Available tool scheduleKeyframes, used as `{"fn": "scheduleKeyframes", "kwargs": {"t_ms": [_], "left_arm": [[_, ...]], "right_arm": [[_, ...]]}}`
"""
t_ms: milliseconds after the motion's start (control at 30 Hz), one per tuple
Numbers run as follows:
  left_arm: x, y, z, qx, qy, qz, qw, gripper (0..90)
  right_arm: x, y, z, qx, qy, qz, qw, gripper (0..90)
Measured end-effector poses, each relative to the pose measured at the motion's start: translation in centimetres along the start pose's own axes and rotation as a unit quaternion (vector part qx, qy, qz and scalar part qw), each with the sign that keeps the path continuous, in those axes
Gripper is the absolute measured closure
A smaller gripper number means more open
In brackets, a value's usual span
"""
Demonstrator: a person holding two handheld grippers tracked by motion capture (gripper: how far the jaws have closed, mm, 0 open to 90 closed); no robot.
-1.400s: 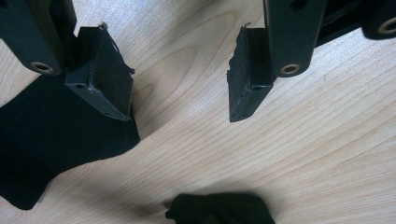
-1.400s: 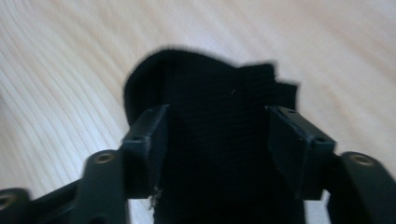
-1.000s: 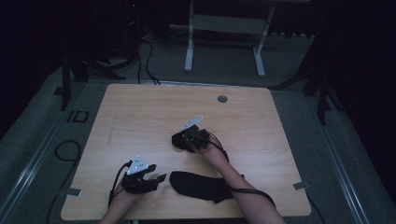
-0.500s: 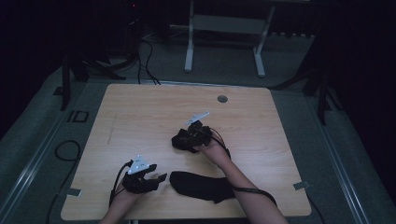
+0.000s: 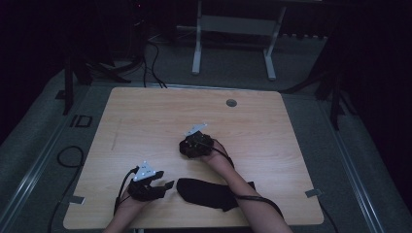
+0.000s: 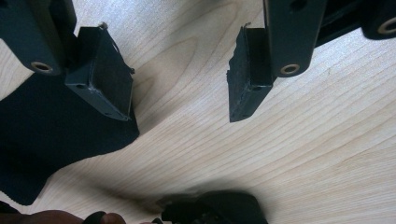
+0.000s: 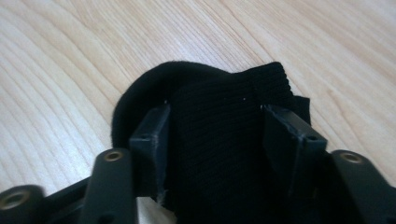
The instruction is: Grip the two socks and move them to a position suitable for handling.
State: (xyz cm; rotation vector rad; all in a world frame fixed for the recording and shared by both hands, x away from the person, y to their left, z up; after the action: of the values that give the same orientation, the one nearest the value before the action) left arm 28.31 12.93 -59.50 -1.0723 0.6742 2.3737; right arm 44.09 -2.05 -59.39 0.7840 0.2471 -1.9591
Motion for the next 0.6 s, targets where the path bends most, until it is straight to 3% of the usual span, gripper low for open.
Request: {"fn": "scheduleKeyframes", "kwargs": {"t_ms": [67,200,333,433,600], "left_arm": [[0.0,0.1,-0.1,0.001,-0.001,-0.001,1.0,40.7],[0.0,0.3,-0.1,0.001,-0.002,-0.006,1.0,40.7],[0.0,0.2,-0.1,0.0,-0.002,-0.004,1.0,40.8],[0.0,0.1,0.1,-0.001,0.001,-0.002,1.0,40.8],[0.0,-0.1,0.1,-0.002,0.0,0.0,1.0,40.8]], "right_arm": [[0.0,0.0,0.1,0.0,0.0,0.0,1.0,52.4],[0.1,0.1,0.1,0.027,0.002,0.003,0.9996,73.1],[-0.1,0.0,0.1,0.044,-0.006,0.017,0.9989,79.3],[-0.3,0.1,0.6,0.034,-0.008,0.005,0.9994,80.5],[-0.9,1.1,3.4,0.023,0.03,-0.023,0.999,80.7]]}}
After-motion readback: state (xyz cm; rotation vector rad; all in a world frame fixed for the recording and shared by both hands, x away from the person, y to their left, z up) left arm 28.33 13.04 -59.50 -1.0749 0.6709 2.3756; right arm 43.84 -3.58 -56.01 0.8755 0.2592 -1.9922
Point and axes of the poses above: each handheld gripper's, and its own axes: z roughly backward along the jaws, x roughly out of its underside, y roughly to its right, the point moved 5 cm from there along -z, roughly forward along the jaws, and after that the axes turned 6 degrees about z, right-handed, at the moved point
